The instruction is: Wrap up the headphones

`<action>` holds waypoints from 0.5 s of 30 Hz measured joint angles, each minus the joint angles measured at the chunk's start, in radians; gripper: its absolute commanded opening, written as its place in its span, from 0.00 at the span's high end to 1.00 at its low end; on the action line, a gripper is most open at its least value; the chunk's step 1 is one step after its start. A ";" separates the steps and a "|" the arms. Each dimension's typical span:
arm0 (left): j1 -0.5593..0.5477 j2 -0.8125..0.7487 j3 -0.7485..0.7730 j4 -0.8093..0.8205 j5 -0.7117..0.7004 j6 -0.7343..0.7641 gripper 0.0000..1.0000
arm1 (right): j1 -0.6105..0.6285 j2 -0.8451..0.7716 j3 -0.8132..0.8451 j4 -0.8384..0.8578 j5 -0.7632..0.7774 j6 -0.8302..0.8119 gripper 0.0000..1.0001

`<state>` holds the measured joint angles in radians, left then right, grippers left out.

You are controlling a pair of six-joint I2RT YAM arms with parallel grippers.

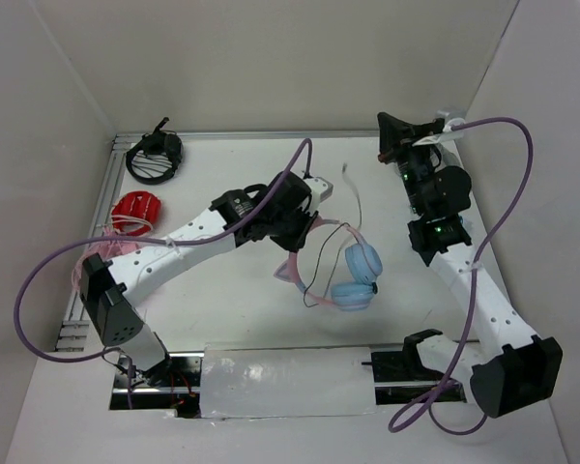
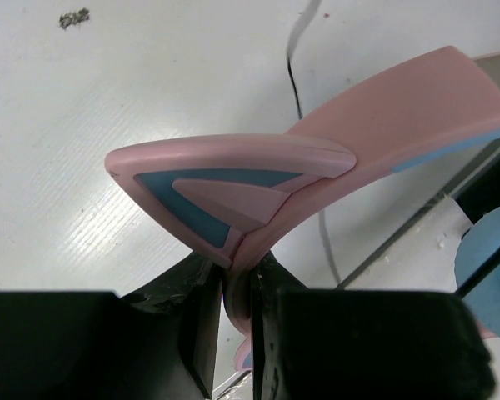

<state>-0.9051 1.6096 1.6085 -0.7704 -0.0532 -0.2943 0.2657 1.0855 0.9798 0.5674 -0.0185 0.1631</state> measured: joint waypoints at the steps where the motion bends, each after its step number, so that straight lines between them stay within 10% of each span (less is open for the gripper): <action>1: 0.011 0.011 -0.001 0.000 -0.005 -0.007 1.00 | 0.000 -0.011 0.010 -0.027 -0.003 -0.009 1.00; 9: 0.122 0.052 0.000 0.003 0.001 -0.046 1.00 | 0.013 -0.039 0.109 -0.301 -0.057 -0.087 1.00; 15: 0.187 0.053 0.050 0.004 0.095 -0.042 1.00 | -0.006 -0.063 0.082 -0.465 0.023 0.079 0.01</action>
<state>-0.7177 1.6630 1.6581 -0.7662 0.0414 -0.3363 0.2596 1.0229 1.0615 0.1020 0.0048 0.2420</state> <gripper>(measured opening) 0.272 0.779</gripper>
